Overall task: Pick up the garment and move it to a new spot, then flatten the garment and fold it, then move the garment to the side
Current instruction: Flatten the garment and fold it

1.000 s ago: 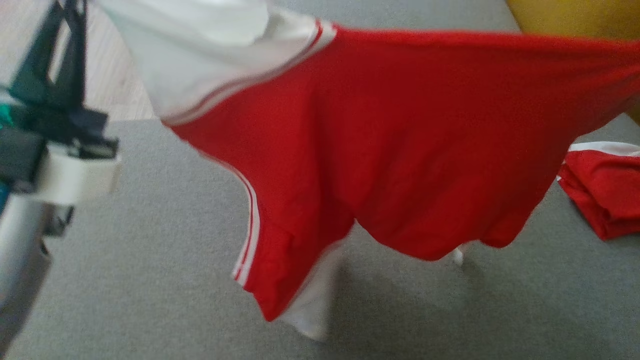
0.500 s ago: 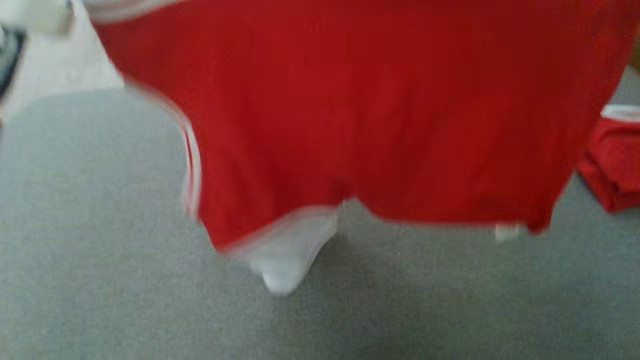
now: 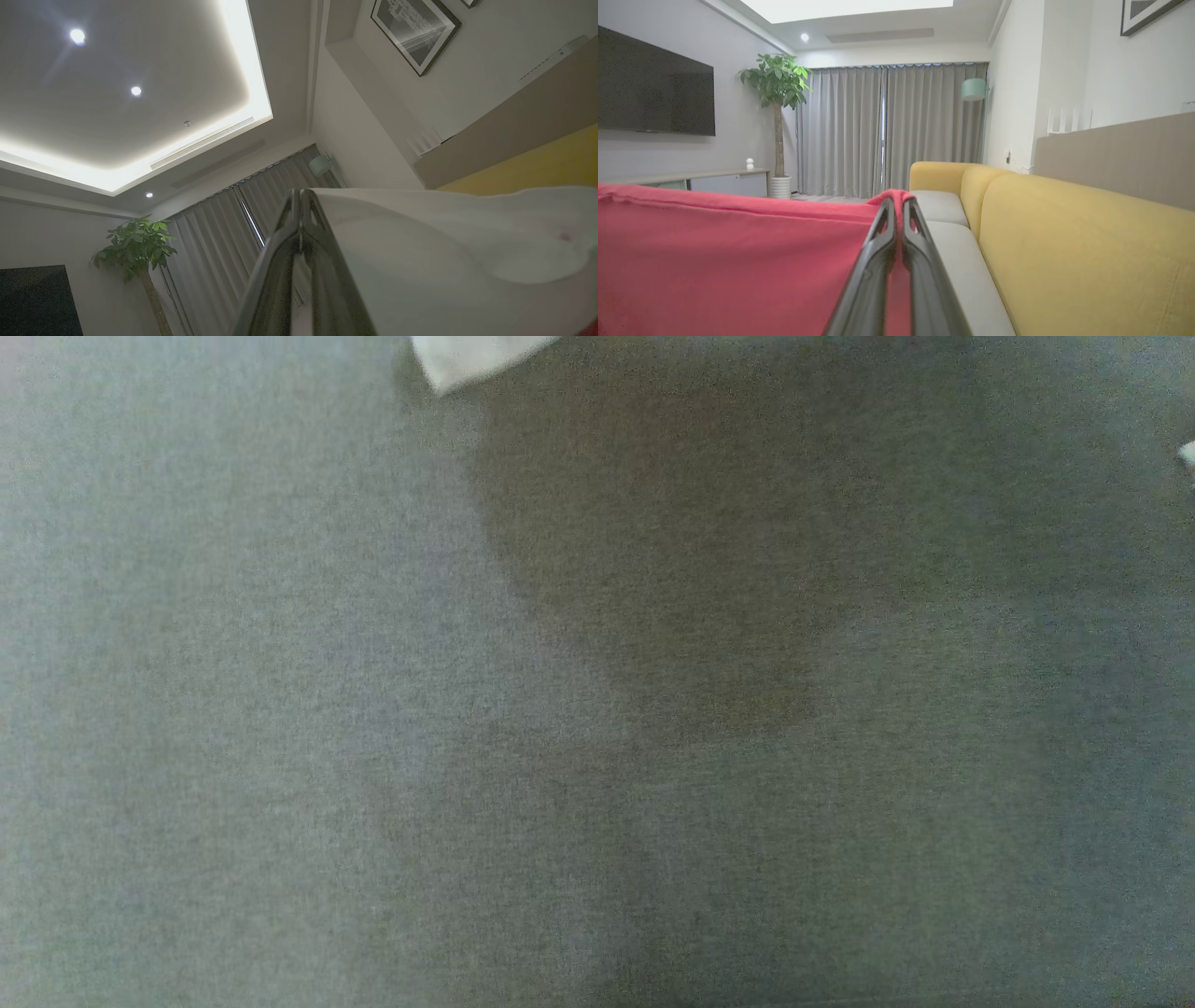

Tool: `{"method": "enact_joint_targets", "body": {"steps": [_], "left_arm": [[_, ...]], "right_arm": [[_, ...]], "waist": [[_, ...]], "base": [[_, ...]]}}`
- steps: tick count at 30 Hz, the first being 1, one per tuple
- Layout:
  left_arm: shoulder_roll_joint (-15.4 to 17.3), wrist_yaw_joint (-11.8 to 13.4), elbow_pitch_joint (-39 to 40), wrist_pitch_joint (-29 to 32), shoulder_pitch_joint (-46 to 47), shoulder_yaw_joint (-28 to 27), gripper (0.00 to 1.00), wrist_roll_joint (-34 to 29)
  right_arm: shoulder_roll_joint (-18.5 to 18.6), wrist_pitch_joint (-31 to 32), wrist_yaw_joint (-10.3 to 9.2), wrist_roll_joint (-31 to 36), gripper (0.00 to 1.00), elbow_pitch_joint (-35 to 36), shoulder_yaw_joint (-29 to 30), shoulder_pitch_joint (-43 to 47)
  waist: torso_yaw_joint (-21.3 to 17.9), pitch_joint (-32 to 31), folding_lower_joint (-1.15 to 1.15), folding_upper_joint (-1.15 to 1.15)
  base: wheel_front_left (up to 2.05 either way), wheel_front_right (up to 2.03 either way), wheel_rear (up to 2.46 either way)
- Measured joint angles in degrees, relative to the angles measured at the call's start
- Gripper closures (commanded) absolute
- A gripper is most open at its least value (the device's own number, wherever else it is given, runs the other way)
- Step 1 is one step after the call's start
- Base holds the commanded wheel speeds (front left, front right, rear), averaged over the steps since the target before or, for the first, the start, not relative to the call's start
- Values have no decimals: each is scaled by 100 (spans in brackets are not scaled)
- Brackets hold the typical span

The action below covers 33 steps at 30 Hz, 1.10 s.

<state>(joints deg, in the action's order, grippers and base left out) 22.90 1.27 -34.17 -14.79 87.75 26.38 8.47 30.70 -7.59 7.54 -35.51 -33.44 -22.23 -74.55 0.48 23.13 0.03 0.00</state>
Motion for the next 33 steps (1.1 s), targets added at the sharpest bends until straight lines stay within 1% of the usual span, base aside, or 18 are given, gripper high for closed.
{"method": "enact_joint_targets", "body": {"steps": [3,6,9,12,15,17,20,23,27,33], "left_arm": [[-16,-19,396,0,-474,-129,100,136],[-24,-83,756,0,-1340,-233,100,226],[-14,-87,1233,0,-2388,-278,100,301],[40,-134,1779,0,-3461,-321,100,318],[208,-126,2327,1,-4582,-367,100,305],[300,-104,2563,1,-5364,-376,100,307],[349,73,2839,2,-6517,-386,100,321],[345,221,3136,2,-7464,-388,100,343],[320,366,3421,3,-8260,-424,100,375],[236,539,3757,4,-9153,-436,100,412]], "right_arm": [[80,-242,0,-197,100,-298,-254,51],[135,-432,0,-434,100,-488,-459,370],[145,-564,0,-722,100,-571,-628,936],[246,-634,0,-959,100,-578,-724,1615],[320,-664,0,-1174,100,-459,-715,2333],[357,-664,0,-1258,100,-278,-615,2875],[402,-664,0,-1161,100,54,-411,3727],[379,-664,0,-972,100,324,-238,4543],[219,-664,0,-787,100,597,30,5471],[48,-664,0,-579,100,959,435,6476]], "waist": [[68,206,-1,0],[181,232,-1,0],[223,88,-3,0],[229,-159,-4,0],[231,-442,-5,1],[234,-643,-5,0],[230,-927,-5,1],[200,-1170,-5,1],[162,-1432,-5,1],[122,-1697,-5,1]], "base": [[0,0,0],[0,0,0],[0,0,0],[0,0,0],[0,0,0],[0,0,0],[0,0,0],[0,0,0],[0,0,0],[0,0,0]]}}
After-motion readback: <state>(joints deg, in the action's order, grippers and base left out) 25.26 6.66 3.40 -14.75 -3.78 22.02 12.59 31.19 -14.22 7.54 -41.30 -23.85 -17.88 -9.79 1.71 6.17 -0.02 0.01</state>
